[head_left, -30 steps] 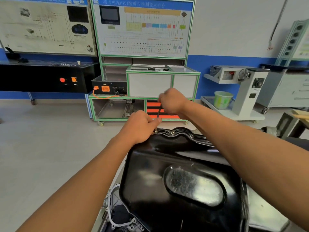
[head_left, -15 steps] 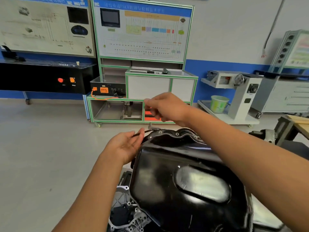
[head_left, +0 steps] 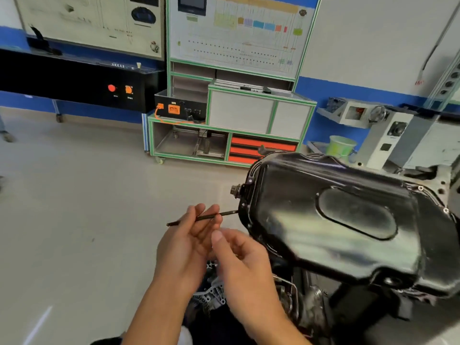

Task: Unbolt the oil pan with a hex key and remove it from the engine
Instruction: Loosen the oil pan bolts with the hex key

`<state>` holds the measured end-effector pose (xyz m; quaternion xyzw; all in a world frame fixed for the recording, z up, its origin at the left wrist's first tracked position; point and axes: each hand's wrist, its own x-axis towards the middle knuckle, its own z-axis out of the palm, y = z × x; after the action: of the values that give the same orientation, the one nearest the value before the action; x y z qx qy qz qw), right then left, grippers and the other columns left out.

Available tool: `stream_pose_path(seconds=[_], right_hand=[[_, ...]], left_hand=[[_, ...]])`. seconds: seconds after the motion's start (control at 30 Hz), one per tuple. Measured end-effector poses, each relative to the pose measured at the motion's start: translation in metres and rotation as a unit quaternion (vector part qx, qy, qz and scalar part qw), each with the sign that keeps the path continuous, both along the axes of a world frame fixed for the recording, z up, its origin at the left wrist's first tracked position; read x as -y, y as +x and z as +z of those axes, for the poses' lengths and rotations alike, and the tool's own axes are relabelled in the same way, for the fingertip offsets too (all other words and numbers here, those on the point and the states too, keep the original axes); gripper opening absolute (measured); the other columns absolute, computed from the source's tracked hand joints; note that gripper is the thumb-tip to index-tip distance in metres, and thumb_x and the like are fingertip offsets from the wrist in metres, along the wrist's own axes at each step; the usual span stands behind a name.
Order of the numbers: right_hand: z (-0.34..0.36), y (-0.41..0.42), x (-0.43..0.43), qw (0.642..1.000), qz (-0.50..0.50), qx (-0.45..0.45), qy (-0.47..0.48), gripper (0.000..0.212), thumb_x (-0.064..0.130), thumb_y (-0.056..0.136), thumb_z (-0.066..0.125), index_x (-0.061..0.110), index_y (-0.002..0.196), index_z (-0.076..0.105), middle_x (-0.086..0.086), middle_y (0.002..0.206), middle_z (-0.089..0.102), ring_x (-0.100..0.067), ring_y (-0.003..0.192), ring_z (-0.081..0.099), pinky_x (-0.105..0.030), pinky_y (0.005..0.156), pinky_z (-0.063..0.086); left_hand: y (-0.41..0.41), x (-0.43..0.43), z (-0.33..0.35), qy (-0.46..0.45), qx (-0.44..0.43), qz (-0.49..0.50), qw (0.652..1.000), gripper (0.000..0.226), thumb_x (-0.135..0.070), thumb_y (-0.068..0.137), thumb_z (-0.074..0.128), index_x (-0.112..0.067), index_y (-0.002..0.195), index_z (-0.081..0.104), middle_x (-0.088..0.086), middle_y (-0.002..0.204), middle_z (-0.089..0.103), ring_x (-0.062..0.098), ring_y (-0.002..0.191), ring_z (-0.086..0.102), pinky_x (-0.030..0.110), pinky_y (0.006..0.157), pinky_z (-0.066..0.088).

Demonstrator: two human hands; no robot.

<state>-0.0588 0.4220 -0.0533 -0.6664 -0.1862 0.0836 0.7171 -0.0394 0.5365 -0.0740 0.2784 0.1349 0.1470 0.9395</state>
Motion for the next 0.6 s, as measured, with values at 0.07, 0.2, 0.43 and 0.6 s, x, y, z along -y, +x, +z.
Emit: stream_pose_path(seconds=[0.07,0.2,0.43,0.6], right_hand=[[-0.032,-0.004,-0.004,1.000,-0.018,-0.012,-0.016,0.032,0.026,0.100,0.059,0.024,0.071,0.073,0.009,0.062,0.066,0.002,0.056,0.054,-0.011,0.053,0.041],[-0.081,-0.004,0.004,0.990,-0.107,-0.005,-0.096,0.044,0.037,0.100,0.057,0.009,0.067,0.065,0.007,0.055,0.059,-0.002,0.054,0.051,-0.015,0.053,0.042],[-0.099,0.009,0.012,0.977,-0.207,0.006,-0.060,0.045,0.034,0.103,0.053,0.003,0.075,0.069,-0.011,0.064,0.068,-0.015,0.059,0.059,-0.035,0.057,0.047],[-0.087,0.024,0.020,0.981,-0.193,-0.024,-0.004,0.041,0.032,0.106,0.047,0.012,0.073,0.063,-0.001,0.059,0.060,-0.010,0.047,0.049,-0.026,0.049,0.041]], left_hand=[[-0.014,0.006,-0.030,0.005,0.006,0.012,1.000,0.019,-0.026,0.090,0.058,-0.011,0.089,0.069,0.017,0.103,0.075,0.021,0.082,0.074,0.038,0.080,0.057],[-0.030,0.024,-0.074,0.011,-0.001,-0.011,1.000,0.024,-0.027,0.086,0.057,-0.007,0.093,0.068,0.019,0.107,0.073,0.024,0.094,0.073,0.041,0.088,0.048],[-0.034,0.049,-0.091,0.039,0.022,-0.065,0.997,0.035,-0.026,0.086,0.059,0.000,0.107,0.068,0.024,0.112,0.070,0.030,0.104,0.069,0.038,0.091,0.055],[-0.035,0.029,-0.099,0.444,-0.008,0.026,0.896,0.008,-0.022,0.091,0.067,-0.024,0.094,0.074,-0.003,0.078,0.075,0.009,0.067,0.069,0.017,0.057,0.053]])
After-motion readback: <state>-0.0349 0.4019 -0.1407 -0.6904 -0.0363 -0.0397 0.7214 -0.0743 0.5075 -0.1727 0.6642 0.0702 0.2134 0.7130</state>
